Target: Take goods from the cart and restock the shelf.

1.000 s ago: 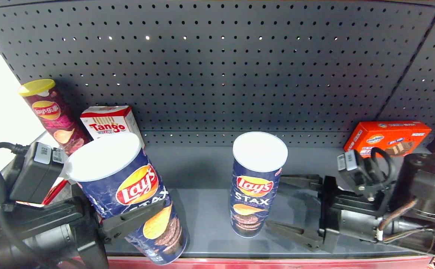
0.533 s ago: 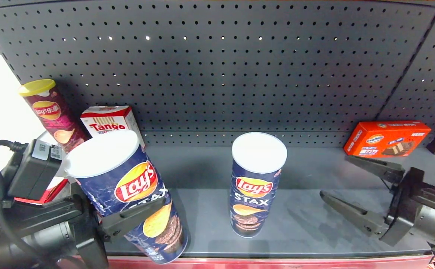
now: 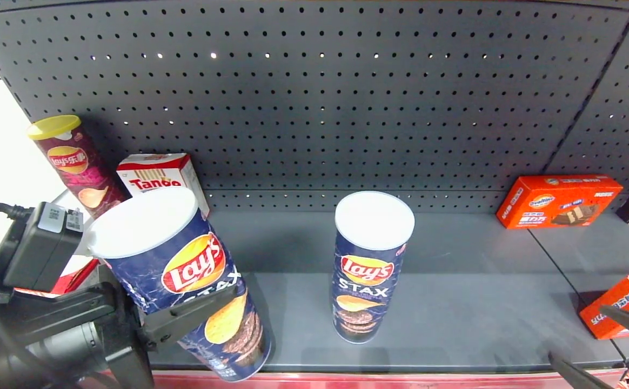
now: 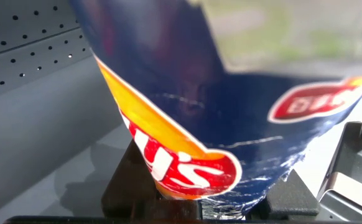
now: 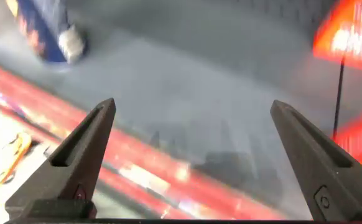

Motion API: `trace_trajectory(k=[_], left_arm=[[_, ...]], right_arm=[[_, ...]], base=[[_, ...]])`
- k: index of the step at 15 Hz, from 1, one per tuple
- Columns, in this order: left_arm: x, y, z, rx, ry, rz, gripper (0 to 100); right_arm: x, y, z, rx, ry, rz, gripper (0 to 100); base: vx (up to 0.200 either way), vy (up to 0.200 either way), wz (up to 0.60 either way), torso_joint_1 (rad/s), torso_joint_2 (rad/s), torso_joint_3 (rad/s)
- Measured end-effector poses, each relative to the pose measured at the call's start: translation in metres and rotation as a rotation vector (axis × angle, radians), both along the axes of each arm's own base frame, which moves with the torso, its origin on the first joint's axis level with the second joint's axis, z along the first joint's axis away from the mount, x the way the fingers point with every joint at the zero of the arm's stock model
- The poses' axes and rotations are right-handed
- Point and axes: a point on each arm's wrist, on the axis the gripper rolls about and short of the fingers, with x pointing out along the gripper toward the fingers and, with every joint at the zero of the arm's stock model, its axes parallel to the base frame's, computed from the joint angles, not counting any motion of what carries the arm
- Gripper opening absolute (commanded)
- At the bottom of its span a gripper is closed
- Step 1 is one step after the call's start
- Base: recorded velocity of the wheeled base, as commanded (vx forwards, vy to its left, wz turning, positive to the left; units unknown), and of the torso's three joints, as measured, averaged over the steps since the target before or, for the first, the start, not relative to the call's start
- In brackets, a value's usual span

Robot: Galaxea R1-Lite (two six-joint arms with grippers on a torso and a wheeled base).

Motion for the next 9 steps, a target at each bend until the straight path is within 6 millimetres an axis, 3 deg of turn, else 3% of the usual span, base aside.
trace_trajectory(k=[7,9], left_arm=[[-0.001,0.0,0.0,-0.001,-0.001,-0.004,0],[-0.002,0.0,-0.001,0.001,0.002,-0.005,0]], right_arm=[[-0.057,-0.038,-0.055,-0.019,0.113,-0.009,100],[-0.069,-0.046,-0.061,0.01,0.085,-0.06,100]], base=[[0.0,0.0,0.0,0.0,0.0,0.0],[0.0,0.0,0.0,0.0,0.0,0.0]])
